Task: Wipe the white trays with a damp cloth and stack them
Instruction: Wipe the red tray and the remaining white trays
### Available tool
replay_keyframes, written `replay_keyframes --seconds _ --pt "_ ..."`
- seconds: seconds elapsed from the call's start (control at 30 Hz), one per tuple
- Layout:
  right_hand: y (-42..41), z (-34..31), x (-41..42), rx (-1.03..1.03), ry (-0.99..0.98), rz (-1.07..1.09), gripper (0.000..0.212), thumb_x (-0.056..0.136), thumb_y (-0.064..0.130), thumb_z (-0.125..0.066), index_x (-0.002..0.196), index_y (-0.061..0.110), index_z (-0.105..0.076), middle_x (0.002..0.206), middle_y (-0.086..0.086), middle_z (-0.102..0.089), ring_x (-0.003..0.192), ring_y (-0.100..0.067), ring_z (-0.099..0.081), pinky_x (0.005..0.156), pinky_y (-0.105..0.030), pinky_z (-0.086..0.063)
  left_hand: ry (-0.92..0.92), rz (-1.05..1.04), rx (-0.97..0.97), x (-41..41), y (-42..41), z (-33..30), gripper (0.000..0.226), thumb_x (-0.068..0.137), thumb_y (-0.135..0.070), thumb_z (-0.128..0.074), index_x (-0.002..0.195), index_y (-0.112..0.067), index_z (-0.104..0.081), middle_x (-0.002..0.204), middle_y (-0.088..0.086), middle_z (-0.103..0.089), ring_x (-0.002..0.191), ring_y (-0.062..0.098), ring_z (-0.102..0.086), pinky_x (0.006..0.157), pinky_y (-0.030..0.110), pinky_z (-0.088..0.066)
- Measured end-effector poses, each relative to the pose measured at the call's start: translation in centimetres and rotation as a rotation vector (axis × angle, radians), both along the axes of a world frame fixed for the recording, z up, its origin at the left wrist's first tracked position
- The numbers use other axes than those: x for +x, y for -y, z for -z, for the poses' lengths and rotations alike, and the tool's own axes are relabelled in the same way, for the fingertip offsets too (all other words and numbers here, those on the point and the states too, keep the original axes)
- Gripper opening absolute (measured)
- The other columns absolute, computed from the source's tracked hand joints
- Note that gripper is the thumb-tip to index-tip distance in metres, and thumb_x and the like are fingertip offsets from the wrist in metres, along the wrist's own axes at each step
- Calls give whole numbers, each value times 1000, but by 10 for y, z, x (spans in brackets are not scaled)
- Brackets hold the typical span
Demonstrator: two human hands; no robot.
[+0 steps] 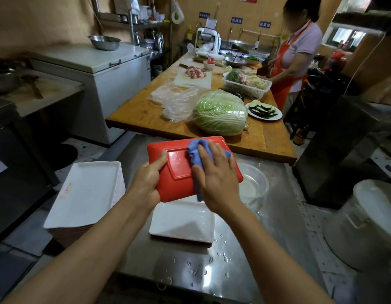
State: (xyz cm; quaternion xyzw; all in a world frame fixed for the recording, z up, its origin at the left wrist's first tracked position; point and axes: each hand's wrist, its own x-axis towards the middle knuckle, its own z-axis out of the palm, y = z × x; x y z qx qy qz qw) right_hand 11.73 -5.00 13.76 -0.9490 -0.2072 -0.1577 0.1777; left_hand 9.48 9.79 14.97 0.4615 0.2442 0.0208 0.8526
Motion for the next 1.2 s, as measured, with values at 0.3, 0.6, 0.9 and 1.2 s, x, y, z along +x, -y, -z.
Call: replay_keyframes --seconds 0.3,0.6,0.9,1.2 --pt "18 17 9 421 -230 44 35 100 18 -36 131 6 -45 125 -18 -48 115 -28 -46 84 -13 -26 -24 -44 41 -18 -43 12 23 84 -33 -65 100 -16 -64 81 8 -75 68 26 -72 57 41 -56" --pt "-15 3 10 466 -149 76 16 94 10 -44 100 8 -59 94 -10 -56 83 -16 -47 65 -21 -24 146 -185 167 -51 -96 1 15 85 -23 -63 99 -17 -63 79 3 -74 71 19 -71 59 34 -58" --pt "-70 3 -12 498 -255 -101 20 96 12 -44 109 10 -60 99 -5 -52 85 -18 -51 72 -20 -33 346 -203 1488 -93 -155 -11 14 79 -24 -74 88 -13 -71 65 -6 -59 59 12 -55 53 23 -41" --pt "-113 17 -28 419 -341 -170 20 97 15 -45 111 13 -58 101 -3 -51 85 -18 -53 75 -22 -38 276 28 1969 -117 -172 39 7 78 -11 -64 82 -9 -70 80 7 -67 75 27 -65 53 38 -52"
